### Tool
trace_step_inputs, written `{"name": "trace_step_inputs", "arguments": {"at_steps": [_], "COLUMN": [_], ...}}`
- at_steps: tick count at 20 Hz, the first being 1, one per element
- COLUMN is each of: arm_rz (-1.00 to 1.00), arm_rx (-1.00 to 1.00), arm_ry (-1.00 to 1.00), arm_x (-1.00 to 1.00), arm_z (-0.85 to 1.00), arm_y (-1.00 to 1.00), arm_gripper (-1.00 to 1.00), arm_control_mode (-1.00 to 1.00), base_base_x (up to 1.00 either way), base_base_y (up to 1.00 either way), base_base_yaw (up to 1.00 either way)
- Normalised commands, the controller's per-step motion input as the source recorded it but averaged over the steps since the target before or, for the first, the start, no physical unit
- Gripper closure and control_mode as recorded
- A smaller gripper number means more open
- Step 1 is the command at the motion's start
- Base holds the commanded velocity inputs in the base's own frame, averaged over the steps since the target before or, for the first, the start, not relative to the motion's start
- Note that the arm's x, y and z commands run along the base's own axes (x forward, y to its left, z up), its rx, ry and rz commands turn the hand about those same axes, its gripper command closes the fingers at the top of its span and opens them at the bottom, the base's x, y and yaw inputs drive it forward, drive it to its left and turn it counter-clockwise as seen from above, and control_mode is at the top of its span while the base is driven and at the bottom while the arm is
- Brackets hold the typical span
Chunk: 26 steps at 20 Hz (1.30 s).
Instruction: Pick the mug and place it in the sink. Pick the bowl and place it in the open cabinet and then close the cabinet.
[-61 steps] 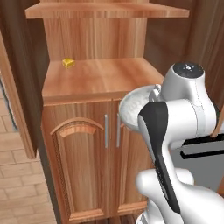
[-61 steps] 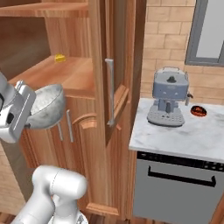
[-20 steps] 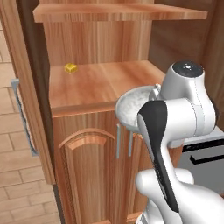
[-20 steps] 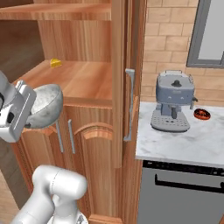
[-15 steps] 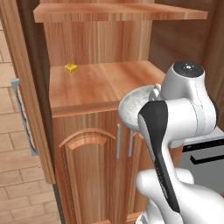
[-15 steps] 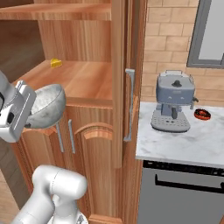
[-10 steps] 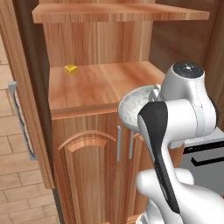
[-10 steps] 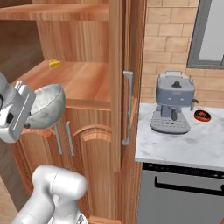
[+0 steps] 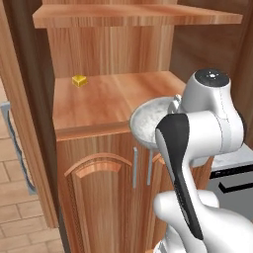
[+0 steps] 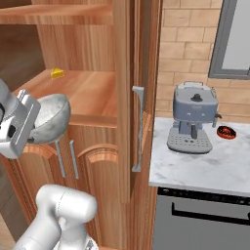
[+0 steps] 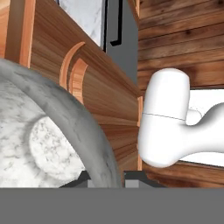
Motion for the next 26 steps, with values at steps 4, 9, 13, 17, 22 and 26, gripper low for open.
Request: {"name": "trace_step_inputs", "arguments": {"at_steps": [4, 9, 13, 17, 22, 26], "arm_rz": [0.00, 0.00, 0.00, 0.04, 0.03, 0.00], "arm_rx": [0.00, 0.00, 0.00, 0.05, 0.10, 0.07], "arm_ry": [0.00, 0.00, 0.00, 0.00, 0.00, -0.03], "arm_x": [0.00, 0.00, 0.00, 0.00, 0.00, 0.00], "arm_z": [0.00, 0.00, 0.00, 0.01, 0.12, 0.15], "arm_y": [0.00, 0.00, 0.00, -0.04, -0.02, 0.02], "arm_gripper": [1.00, 1.00, 1.00, 1.00, 1.00, 1.00], "arm_control_mode": [1.00, 1.00, 1.00, -1.00, -1.00, -1.00], "base_base_x": [0.00, 0.01, 0.04, 0.00, 0.00, 0.00], "base_base_y": [0.27, 0.18, 0.01, 0.00, 0.00, 0.00], "base_base_yaw": [0.02, 0.09, 0.15, 0.06, 0.00, 0.00]}}
